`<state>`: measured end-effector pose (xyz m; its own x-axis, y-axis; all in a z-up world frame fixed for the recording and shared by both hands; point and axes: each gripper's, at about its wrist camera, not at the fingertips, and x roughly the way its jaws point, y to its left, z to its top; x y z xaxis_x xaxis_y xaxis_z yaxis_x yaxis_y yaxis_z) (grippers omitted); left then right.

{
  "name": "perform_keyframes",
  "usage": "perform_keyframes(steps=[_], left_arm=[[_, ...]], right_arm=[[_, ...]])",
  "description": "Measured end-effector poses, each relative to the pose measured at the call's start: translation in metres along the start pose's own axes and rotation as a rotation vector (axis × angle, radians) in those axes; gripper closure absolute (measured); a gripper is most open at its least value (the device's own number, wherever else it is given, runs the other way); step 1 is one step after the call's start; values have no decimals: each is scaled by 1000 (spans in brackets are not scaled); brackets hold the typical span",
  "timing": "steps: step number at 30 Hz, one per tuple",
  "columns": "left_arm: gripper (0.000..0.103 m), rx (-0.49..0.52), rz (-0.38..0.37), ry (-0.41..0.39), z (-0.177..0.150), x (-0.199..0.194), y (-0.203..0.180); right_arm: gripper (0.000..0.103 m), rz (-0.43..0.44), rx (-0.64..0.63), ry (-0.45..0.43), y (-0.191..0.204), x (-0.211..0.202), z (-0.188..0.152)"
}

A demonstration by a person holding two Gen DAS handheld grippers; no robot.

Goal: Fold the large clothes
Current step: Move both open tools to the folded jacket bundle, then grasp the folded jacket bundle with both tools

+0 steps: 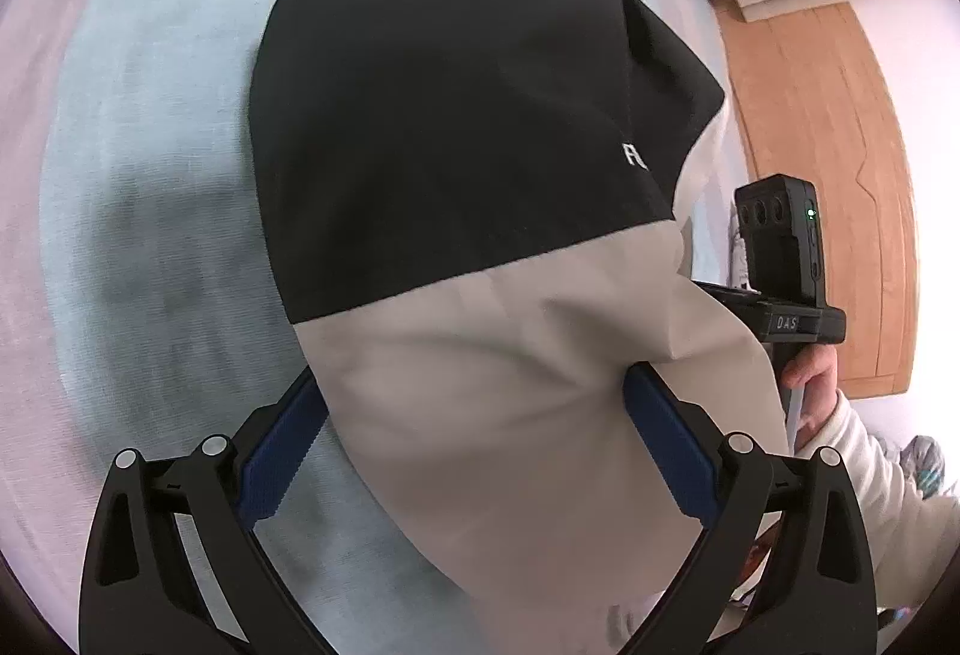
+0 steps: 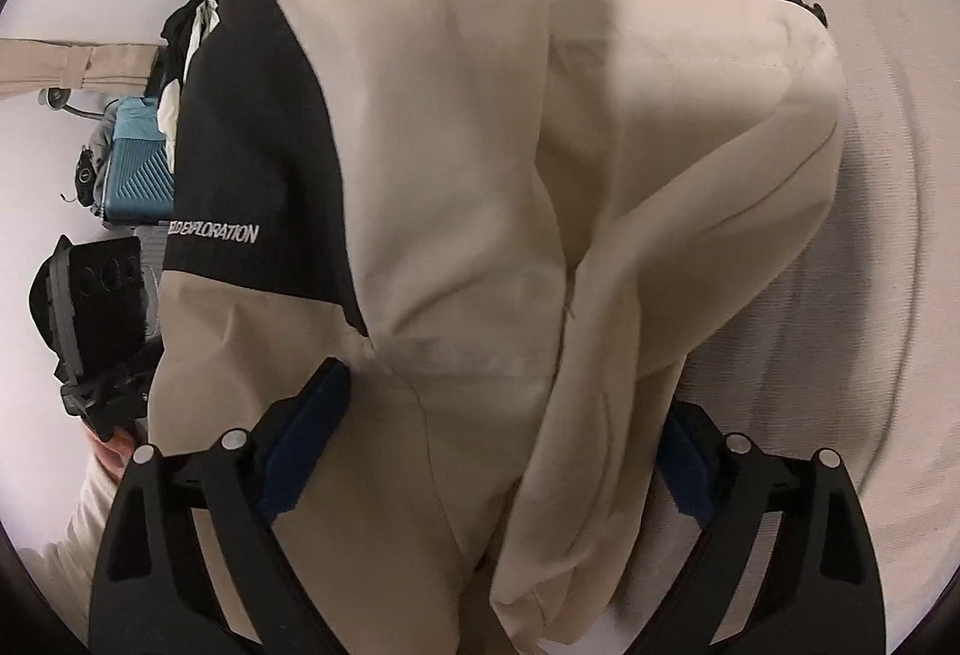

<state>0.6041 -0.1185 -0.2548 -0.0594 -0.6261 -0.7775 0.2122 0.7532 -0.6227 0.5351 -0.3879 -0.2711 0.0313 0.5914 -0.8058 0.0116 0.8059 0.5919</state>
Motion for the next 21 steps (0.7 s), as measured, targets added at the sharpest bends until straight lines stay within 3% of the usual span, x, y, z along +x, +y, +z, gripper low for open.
perform_keyframes(steps=[3,8,11,15,21], left_arm=[[8,10,-30,-18,-2,-2,0],[5,-18,-15,-17,0,9,6],[7,-32,6,-18,1,10,6],[23,-35,28,-38,0,6,-7],[37,-17,35,-76,-5,-4,-24]], right_arm=[[14,16,-20,-4,4,-6,-2],[16,12,10,3,-10,0,5],[29,18,40,-1,-12,1,7],[49,28,69,-11,-16,-4,5],[68,37,22,-89,-11,-27,-8]])
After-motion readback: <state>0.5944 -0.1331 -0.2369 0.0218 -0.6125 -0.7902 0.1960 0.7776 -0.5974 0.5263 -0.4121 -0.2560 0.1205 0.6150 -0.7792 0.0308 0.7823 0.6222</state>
